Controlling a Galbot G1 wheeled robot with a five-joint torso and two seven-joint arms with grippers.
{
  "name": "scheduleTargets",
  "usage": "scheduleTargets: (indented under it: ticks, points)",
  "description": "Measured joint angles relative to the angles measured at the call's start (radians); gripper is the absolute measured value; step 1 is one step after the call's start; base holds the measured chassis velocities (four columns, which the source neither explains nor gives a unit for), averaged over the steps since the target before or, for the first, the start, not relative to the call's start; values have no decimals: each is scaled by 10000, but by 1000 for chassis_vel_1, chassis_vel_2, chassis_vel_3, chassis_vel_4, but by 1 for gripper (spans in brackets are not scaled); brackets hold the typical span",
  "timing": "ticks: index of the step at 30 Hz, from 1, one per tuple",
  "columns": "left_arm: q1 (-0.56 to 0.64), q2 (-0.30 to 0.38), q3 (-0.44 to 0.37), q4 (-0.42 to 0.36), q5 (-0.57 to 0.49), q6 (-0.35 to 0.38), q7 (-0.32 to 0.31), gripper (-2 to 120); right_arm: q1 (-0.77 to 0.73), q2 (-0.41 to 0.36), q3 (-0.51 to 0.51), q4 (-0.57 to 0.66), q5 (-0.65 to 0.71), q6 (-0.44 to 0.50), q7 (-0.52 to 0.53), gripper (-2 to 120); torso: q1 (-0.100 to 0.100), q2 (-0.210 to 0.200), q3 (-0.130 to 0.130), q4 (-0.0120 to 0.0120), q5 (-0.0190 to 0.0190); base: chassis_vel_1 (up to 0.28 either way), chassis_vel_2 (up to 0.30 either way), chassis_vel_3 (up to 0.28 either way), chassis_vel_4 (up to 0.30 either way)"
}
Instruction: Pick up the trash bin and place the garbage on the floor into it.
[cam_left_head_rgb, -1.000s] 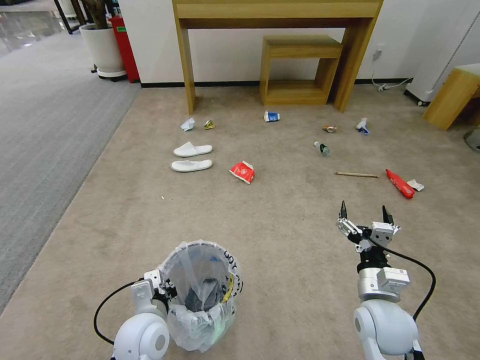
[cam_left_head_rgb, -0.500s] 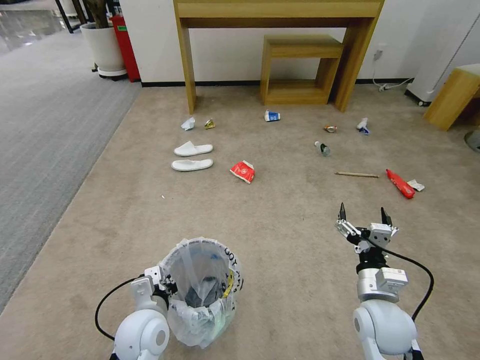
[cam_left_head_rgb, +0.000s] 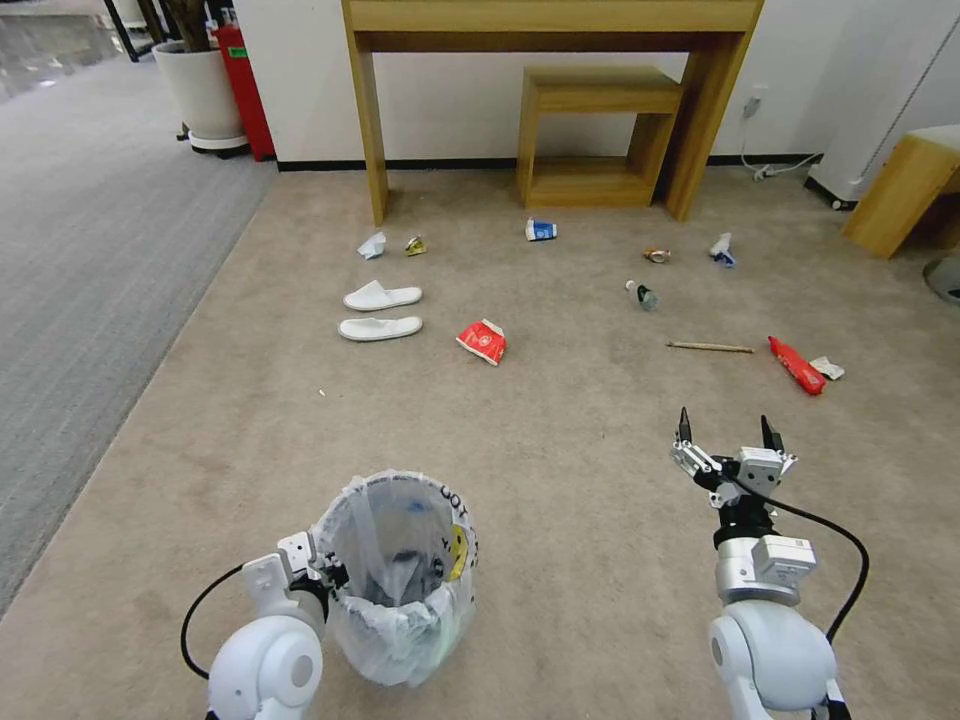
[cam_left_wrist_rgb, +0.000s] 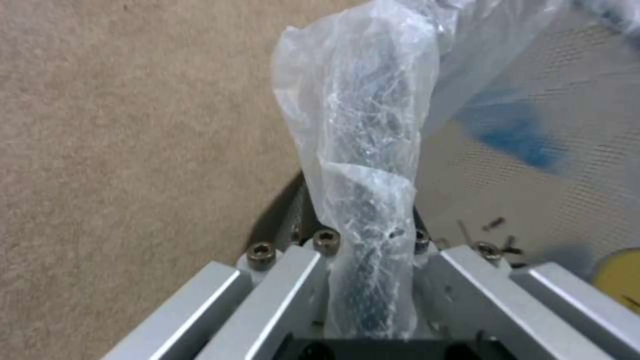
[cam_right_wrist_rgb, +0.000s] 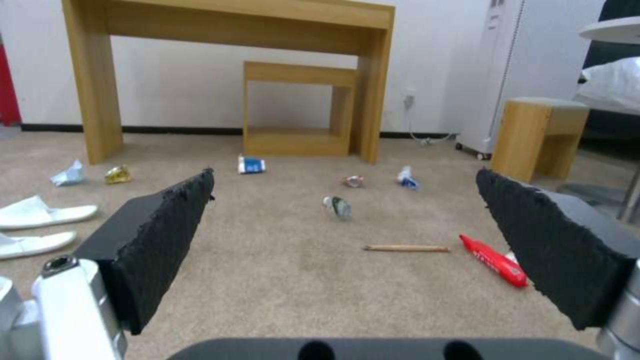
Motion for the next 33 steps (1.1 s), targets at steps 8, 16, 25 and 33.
scheduleTargets:
  ticks: [8,16,25,33]
  points:
    - [5,-285,-228,-440,-327,-6,-34,1,-137,0,21,136,-39,0,0,100,0,5,-3,0,4,0,0,0,0]
    - [58,-321,-344,-908,-519,-21,-136,1,-241,-7,52,285,2,20,-6,100,0,6,-3,0,4,0,0,0,0]
    - [93,-537,-491,-1322,-734,-19,-203,1,-310,-58,75,455,225,57,19,100,-1,8,-4,0,5,0,0,0,0]
    - [122,-621,-492,-1381,-727,-23,-205,1,-332,-150,268,593,216,-175,15,100,-1,7,-4,0,5,0,0,0,0]
